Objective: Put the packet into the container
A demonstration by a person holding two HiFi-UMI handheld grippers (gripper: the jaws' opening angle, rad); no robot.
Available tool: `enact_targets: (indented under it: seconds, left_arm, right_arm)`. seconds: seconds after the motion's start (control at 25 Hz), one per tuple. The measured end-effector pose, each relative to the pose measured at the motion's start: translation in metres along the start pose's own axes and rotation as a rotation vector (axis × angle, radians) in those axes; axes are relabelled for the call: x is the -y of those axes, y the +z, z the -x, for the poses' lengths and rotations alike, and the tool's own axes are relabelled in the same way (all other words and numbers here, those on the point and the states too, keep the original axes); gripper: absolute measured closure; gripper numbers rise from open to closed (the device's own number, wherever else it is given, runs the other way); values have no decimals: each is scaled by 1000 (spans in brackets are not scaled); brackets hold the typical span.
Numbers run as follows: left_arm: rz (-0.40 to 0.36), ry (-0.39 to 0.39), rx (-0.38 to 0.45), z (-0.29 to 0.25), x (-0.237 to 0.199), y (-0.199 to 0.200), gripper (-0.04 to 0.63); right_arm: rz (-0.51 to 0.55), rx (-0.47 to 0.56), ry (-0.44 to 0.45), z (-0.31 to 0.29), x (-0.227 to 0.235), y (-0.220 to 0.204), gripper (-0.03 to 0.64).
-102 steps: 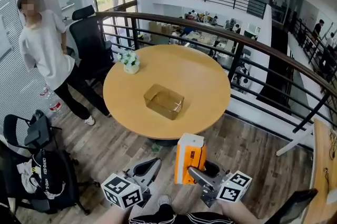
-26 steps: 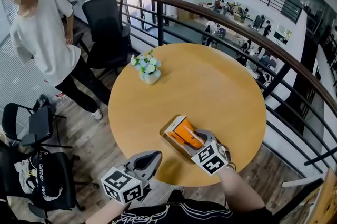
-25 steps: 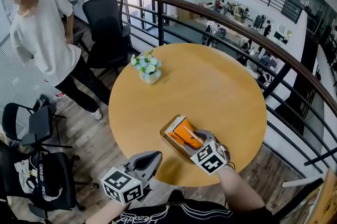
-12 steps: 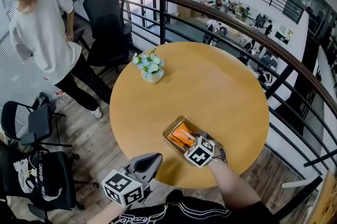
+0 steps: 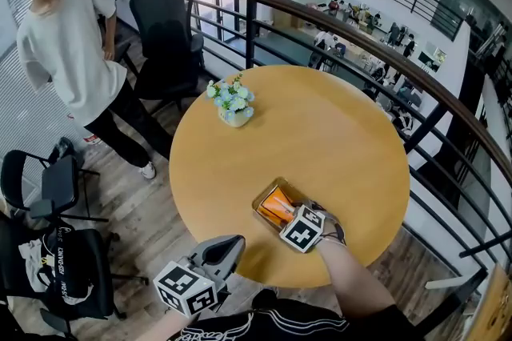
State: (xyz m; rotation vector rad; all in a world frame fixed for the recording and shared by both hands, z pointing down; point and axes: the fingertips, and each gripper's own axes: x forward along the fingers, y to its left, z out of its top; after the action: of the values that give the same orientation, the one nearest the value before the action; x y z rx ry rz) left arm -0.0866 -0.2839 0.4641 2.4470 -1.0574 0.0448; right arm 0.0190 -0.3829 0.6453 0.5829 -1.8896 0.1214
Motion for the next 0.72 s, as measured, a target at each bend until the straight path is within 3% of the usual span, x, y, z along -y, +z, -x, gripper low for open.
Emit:
enact_targets:
  seconds: [0.44,0.72]
  left_arm:
    - [3,1,14,10,-3,-1,591]
    - [-6,-11,22,15,1,3,591]
  right_arm:
    - [-39,54,26,8,2,3,336]
    - [-139,191,-59,45,19,14,336]
